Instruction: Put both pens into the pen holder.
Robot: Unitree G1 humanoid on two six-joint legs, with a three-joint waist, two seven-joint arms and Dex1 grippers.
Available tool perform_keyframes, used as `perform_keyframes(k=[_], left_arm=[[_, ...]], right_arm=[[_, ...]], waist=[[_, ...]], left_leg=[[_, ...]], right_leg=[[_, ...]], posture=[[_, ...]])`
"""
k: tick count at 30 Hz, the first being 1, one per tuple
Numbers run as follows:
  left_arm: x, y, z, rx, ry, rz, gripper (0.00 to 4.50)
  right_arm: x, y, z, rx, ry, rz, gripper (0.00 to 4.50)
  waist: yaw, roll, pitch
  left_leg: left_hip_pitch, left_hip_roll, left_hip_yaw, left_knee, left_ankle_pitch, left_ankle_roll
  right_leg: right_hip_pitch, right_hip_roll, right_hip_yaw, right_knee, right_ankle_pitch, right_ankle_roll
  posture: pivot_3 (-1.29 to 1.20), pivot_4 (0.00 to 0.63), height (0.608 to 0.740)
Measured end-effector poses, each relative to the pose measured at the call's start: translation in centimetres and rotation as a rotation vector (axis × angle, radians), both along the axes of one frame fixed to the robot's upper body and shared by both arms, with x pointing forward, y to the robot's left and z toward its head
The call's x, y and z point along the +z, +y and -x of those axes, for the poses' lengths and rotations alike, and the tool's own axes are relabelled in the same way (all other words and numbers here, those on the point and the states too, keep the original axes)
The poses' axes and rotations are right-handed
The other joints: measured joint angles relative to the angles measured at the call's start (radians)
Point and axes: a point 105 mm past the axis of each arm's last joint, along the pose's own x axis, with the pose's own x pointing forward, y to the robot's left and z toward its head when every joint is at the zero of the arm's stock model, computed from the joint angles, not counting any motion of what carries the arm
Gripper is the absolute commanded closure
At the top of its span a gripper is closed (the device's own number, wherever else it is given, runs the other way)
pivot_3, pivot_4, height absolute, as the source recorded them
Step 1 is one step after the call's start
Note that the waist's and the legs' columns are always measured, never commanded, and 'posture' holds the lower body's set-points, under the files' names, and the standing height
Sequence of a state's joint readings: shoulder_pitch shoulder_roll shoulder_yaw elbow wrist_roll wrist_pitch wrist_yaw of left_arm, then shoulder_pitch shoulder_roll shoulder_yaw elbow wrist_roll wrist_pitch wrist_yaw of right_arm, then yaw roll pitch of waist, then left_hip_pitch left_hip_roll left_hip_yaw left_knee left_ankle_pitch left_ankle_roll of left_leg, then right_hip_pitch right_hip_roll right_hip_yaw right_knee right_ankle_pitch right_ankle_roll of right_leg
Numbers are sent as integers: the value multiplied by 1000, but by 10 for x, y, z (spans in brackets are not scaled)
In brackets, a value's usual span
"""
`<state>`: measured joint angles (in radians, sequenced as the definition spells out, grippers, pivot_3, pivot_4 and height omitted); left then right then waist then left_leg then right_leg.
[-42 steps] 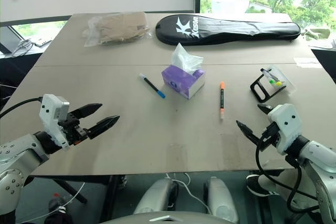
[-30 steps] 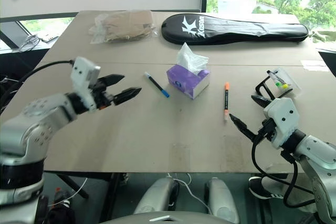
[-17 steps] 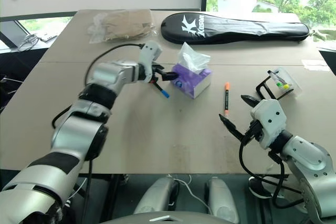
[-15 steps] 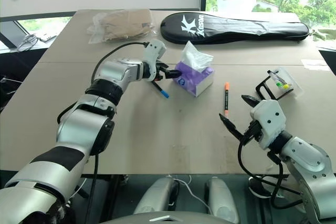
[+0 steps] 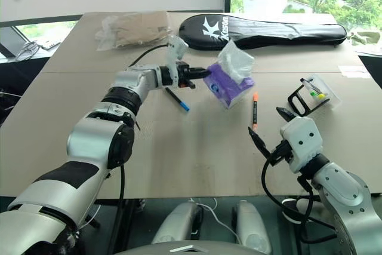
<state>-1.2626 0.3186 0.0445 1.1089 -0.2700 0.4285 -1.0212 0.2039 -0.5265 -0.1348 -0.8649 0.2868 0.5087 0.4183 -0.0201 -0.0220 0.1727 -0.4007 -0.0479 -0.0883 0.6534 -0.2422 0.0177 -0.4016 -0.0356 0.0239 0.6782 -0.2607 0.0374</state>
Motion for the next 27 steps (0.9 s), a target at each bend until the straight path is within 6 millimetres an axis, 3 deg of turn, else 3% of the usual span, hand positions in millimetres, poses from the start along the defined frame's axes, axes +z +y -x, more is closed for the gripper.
perform_keyframes(k=[3, 4, 6, 8, 9, 10, 11, 14, 19, 21, 24, 27], left_arm=[[30, 31, 0, 87, -30, 125, 4485], [41, 54, 1, 171, -33, 185, 4485], [42, 77, 5, 263, -25, 210, 4485], [32, 134, 23, 486, -2, 256, 4485], [19, 170, 41, 633, 23, 254, 4485], [7, 193, 54, 732, 50, 250, 4485], [-5, 215, 71, 838, 70, 230, 4485], [-29, 252, 109, 1062, 118, 236, 4485], [-56, 296, 155, 1368, 170, 308, 4485], [-74, 301, 165, 1422, 231, 296, 4485], [-82, 301, 171, 1443, 254, 304, 4485], [-83, 305, 177, 1460, 249, 292, 3643]], right_arm=[[3, 1, -4, 6, -14, 1, 0], [2, 2, -5, 13, -8, 2, 0], [3, 7, -9, 40, -9, -2, 0], [9, 13, -16, 83, -35, -7, 0], [8, 15, -21, 97, -30, -6, 0], [5, 13, -24, 99, -15, -4, 0], [1, 15, -28, 113, 5, -3, 0], [-4, 23, -34, 170, 24, -2, 0], [-4, 33, -39, 263, 25, 9, 0], [-8, 32, -41, 276, 40, 14, 0], [-11, 30, -45, 276, 52, 16, 0], [-10, 30, -48, 271, 56, 17, 0]], waist=[[-22, 0, 0], [-24, 1, 0], [-29, 1, -1], [-54, 1, -1], [-62, 1, -1], [-57, 0, -1], [-48, -1, -1], [-2, -2, -1], [40, -6, -3], [42, -6, -4], [38, -6, -4], [31, -5, -5]], left_leg=[[2, 2, 1, 0, 0, 0], [2, 3, 1, -1, 0, 0], [3, 3, 1, -1, 0, 0], [5, 4, 5, -2, 0, -1], [5, 4, 5, -3, 1, -2], [3, 4, 4, -3, 2, -4], [1, 4, 3, -3, 2, -5], [-1, 2, 1, -2, 2, -5], [3, -2, -4, 0, 0, -1], [4, -2, -5, 0, 0, -2], [4, -2, -6, -1, 2, -5], [4, -2, -5, -1, 2, -5]], right_leg=[[0, -1, 2, 1, 0, 0], [0, -1, 3, 1, 0, 0], [0, -1, 4, 0, 0, 0], [-3, 0, 13, 2, 1, -1], [-5, 1, 18, 2, 1, -1], [-6, 1, 18, 2, 1, -1], [-7, 1, 18, 2, 1, -1], [-7, -1, 15, 1, 1, -1], [-1, -4, 9, 0, 1, 0], [0, -5, 8, 0, 1, 0], [1, -4, 7, 0, 1, 0], [0, -4, 8, 0, 1, -1]], posture=[[0, 150, 740], [0, 150, 740], [0, 150, 740], [0, 150, 740], [0, 150, 740], [0, 150, 740], [0, 150, 740], [0, 150, 740], [0, 150, 740], [0, 150, 740], [0, 150, 740], [0, 150, 740]])
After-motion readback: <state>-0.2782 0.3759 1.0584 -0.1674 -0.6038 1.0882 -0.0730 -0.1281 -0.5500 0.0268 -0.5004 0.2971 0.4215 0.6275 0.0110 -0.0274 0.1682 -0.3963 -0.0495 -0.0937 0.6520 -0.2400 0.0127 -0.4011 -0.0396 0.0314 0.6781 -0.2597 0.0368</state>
